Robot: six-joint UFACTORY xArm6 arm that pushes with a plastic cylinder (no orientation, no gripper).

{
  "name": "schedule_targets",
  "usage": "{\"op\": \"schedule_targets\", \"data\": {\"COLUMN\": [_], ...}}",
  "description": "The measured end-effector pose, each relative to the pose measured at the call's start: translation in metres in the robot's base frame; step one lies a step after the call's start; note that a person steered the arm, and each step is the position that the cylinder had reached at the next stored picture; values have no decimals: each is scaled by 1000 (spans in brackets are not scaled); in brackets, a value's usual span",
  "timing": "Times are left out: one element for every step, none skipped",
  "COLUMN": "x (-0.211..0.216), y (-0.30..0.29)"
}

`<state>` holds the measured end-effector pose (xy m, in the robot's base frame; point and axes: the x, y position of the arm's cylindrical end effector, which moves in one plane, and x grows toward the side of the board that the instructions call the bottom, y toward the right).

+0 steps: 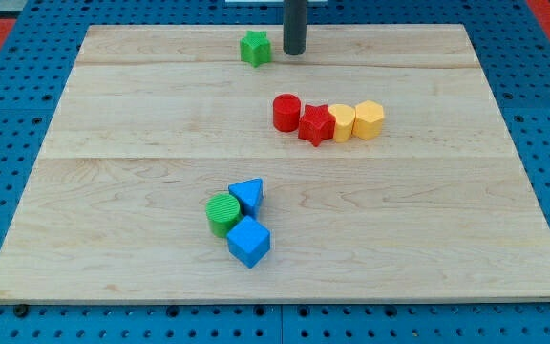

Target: Push the green star to the top of the blue triangle

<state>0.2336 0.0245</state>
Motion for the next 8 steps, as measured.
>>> {"op": "schedule_targets", "data": {"x": [-31, -33, -2, 26, 55, 90, 132, 133], "y": [-11, -50, -54, -54, -54, -54, -56, -93]}}
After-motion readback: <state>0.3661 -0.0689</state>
